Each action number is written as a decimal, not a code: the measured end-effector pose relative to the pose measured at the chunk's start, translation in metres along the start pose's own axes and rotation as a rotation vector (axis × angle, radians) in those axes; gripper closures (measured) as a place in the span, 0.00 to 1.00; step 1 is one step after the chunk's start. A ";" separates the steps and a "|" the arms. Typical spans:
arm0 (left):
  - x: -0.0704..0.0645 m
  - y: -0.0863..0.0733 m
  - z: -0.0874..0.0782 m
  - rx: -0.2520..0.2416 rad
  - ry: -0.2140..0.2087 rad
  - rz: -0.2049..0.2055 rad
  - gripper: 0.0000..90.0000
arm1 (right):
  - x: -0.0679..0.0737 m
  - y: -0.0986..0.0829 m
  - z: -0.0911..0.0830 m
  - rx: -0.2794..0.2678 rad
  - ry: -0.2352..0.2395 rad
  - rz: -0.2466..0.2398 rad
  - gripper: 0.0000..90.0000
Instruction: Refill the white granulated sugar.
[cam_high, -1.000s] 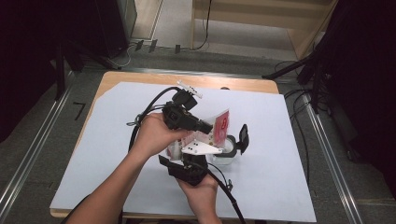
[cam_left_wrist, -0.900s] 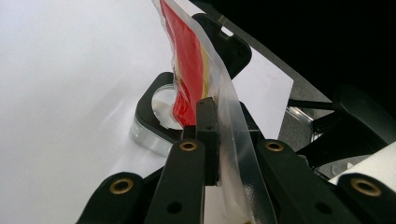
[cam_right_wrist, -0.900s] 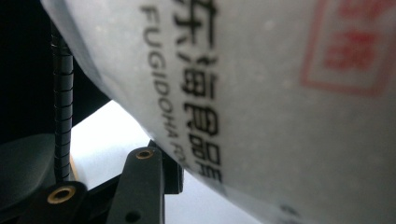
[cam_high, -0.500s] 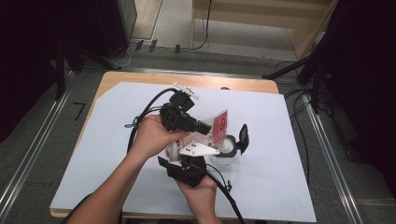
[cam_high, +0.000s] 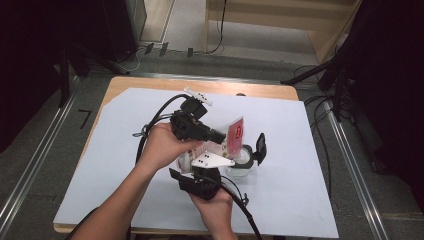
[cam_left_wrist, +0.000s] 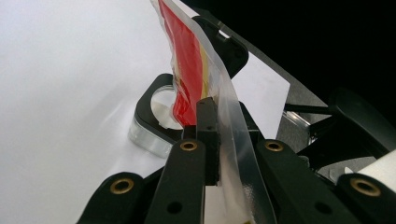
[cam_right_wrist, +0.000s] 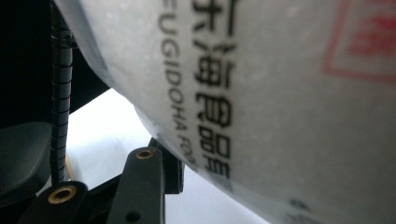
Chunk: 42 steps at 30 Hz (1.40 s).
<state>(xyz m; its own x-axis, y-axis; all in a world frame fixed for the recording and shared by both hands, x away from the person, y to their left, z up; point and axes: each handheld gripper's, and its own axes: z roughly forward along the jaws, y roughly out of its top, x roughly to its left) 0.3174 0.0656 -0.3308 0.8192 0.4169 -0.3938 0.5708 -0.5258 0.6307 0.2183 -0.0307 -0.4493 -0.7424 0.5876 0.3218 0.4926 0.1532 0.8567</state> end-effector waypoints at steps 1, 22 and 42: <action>0.000 0.000 0.000 0.006 0.004 0.002 0.96 | 0.000 0.000 0.000 0.002 0.002 0.004 0.69; -0.003 0.001 -0.003 -0.006 0.012 0.002 0.96 | 0.002 0.002 -0.001 0.000 0.010 0.011 0.69; -0.004 0.000 -0.005 0.004 0.028 0.003 0.96 | 0.004 0.003 0.002 -0.004 0.027 0.017 0.69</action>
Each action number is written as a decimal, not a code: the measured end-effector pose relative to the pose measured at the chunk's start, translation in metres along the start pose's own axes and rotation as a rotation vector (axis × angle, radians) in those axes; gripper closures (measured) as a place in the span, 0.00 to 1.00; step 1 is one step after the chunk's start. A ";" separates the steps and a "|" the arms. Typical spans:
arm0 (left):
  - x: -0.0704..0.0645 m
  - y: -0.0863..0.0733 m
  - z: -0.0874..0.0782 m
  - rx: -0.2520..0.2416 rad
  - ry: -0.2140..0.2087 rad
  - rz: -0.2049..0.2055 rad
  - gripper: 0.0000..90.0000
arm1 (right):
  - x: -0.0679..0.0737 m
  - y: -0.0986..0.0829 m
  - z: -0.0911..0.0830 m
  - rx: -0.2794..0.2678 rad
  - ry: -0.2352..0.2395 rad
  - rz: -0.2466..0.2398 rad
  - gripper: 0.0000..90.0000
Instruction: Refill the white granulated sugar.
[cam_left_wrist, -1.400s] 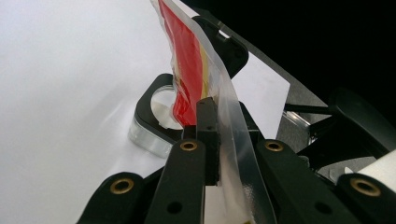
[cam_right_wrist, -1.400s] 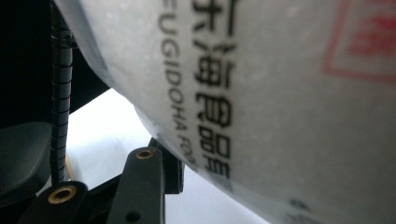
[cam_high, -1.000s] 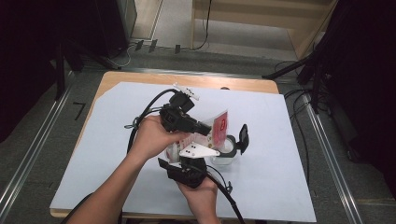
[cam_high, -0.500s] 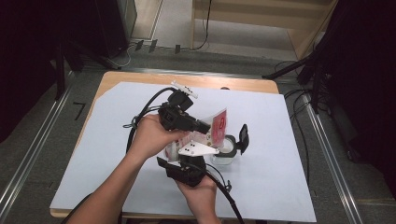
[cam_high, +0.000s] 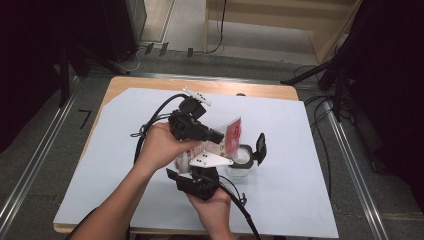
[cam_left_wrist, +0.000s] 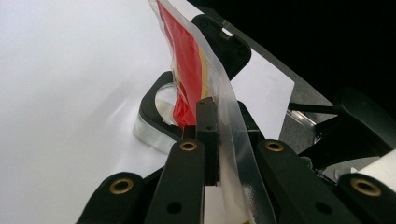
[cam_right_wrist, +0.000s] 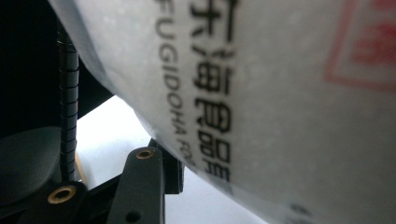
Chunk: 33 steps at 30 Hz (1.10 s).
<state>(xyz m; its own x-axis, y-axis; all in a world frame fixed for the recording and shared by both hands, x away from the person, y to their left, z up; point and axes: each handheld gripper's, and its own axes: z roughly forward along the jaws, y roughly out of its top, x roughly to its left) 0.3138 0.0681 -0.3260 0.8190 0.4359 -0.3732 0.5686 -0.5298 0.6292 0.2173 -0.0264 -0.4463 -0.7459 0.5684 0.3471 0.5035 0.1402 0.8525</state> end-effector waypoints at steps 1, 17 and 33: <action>0.000 0.000 0.000 0.001 0.000 0.002 0.96 | 0.000 0.000 0.000 0.000 0.000 0.000 0.69; -0.001 0.000 0.000 0.002 0.012 0.006 0.96 | 0.001 0.000 0.000 -0.002 0.001 -0.004 0.69; -0.002 0.000 0.000 -0.001 0.020 0.016 0.97 | 0.002 -0.001 0.000 -0.009 0.000 -0.002 0.69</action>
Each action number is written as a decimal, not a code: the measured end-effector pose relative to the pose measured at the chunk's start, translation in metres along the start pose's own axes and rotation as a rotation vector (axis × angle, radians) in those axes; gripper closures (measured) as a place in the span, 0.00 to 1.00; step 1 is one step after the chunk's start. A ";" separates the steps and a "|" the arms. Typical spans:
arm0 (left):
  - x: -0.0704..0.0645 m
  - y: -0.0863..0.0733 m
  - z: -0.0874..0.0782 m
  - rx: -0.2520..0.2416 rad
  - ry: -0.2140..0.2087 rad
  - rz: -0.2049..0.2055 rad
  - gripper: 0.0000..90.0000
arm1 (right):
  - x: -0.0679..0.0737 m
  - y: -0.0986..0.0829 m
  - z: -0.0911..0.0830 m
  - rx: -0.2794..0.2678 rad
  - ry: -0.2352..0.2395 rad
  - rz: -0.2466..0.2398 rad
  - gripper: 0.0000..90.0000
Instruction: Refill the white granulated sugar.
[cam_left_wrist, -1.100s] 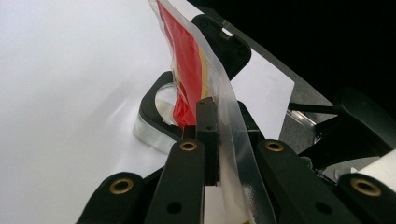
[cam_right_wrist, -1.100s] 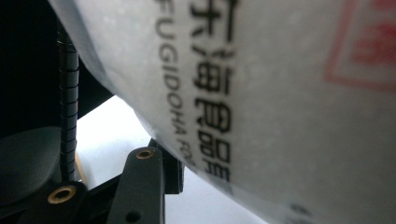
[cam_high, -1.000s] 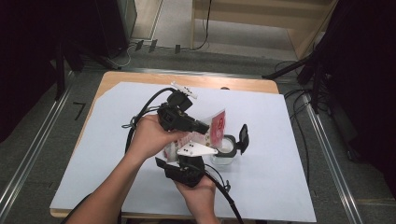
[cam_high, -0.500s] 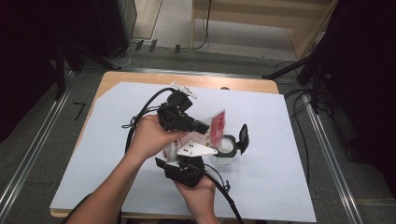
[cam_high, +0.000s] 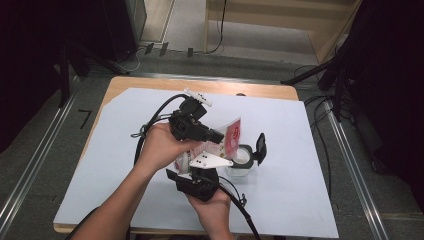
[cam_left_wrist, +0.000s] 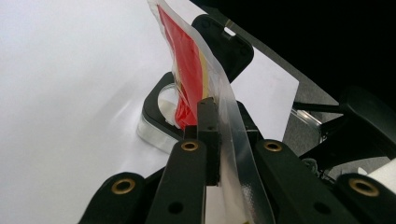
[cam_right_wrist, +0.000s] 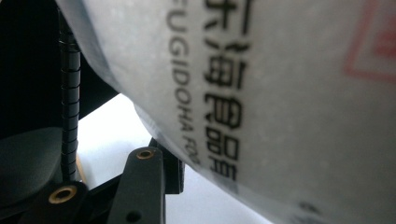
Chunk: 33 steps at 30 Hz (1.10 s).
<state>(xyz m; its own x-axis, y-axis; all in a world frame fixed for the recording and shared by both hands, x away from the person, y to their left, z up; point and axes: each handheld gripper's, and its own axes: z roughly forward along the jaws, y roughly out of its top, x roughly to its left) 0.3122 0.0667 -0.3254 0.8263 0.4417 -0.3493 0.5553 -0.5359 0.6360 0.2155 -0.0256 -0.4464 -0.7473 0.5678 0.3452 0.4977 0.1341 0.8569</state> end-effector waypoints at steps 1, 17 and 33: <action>0.000 0.000 0.000 0.000 0.000 -0.002 0.97 | 0.000 0.000 0.000 0.001 0.000 0.000 0.69; -0.001 0.001 0.002 0.012 0.006 0.006 0.96 | 0.000 -0.002 -0.001 -0.005 -0.002 0.005 0.69; -0.001 0.001 0.002 0.011 0.000 0.004 0.96 | 0.000 -0.003 0.000 -0.010 -0.005 0.001 0.69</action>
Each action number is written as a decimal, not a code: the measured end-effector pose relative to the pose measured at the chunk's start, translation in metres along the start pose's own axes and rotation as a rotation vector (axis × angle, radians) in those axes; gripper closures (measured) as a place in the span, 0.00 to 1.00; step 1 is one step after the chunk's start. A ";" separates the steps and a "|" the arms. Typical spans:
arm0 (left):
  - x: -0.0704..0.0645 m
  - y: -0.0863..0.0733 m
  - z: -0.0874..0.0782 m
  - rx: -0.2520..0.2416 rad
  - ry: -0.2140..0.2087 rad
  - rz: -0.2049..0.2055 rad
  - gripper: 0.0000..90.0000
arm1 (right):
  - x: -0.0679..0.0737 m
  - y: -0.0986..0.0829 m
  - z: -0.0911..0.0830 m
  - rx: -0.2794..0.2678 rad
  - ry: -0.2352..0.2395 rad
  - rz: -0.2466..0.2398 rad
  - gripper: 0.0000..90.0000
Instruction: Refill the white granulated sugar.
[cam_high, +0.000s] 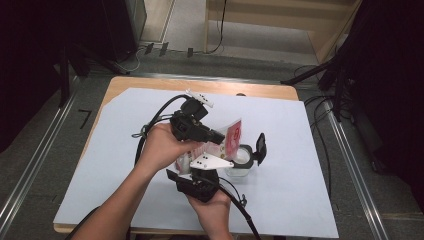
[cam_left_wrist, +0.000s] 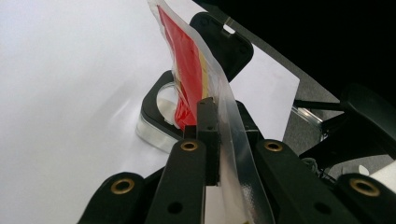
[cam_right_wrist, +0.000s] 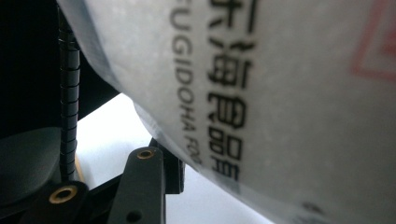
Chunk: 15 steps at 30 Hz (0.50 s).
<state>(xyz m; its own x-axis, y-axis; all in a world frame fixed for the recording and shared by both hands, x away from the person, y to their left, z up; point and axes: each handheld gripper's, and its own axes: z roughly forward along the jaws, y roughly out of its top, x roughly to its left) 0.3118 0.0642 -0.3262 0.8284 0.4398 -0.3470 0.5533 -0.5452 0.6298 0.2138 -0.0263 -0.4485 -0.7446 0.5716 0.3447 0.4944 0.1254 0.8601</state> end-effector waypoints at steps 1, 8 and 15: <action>0.000 0.000 0.000 0.000 0.000 0.001 0.96 | 0.000 0.000 0.000 0.000 0.000 0.000 0.69; -0.001 0.000 -0.001 0.005 0.003 0.004 0.96 | 0.001 0.000 0.000 0.000 -0.001 -0.004 0.69; 0.001 0.000 -0.001 -0.002 -0.001 0.000 0.96 | 0.002 0.000 -0.001 -0.004 -0.013 -0.019 0.70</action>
<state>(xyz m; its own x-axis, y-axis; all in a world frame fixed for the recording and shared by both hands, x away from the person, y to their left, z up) 0.3123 0.0653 -0.3254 0.8283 0.4393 -0.3478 0.5534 -0.5439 0.6308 0.2118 -0.0260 -0.4478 -0.7480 0.5795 0.3235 0.4786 0.1333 0.8679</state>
